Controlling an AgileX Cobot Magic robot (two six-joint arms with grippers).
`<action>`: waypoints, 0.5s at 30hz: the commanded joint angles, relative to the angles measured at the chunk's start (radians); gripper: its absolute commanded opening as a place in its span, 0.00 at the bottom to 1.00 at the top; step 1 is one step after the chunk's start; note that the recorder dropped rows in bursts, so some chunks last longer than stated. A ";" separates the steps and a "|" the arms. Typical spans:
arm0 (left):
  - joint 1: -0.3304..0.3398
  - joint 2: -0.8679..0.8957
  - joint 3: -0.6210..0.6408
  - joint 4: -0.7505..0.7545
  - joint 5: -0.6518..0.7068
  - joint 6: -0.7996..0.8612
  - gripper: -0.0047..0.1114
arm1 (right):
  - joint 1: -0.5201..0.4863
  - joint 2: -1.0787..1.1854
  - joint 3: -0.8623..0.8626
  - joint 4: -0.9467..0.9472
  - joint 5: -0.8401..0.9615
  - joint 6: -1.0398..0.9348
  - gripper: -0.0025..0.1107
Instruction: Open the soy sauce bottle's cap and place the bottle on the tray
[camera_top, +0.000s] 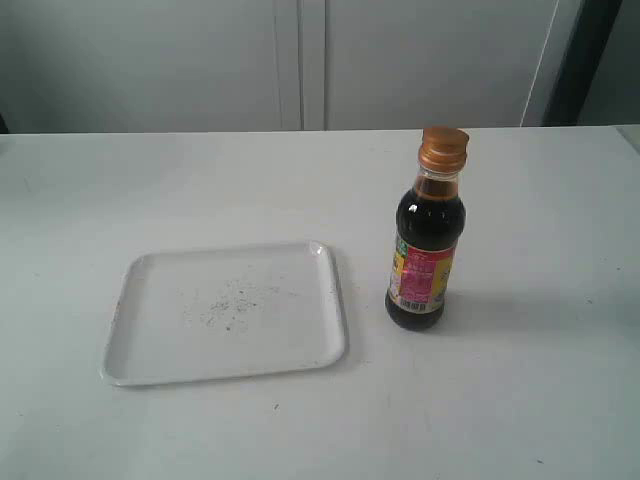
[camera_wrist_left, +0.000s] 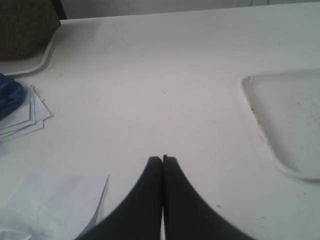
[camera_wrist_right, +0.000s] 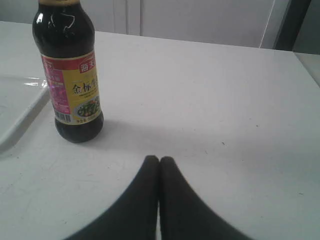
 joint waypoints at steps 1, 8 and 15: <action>0.002 -0.005 0.005 -0.008 -0.088 0.000 0.04 | -0.009 -0.007 0.004 0.000 -0.005 0.017 0.02; 0.002 -0.005 0.005 -0.012 -0.191 -0.058 0.04 | -0.009 -0.007 0.004 0.000 -0.005 0.017 0.02; 0.002 -0.005 0.005 -0.010 -0.348 -0.102 0.04 | -0.009 -0.007 0.004 0.000 -0.005 0.017 0.02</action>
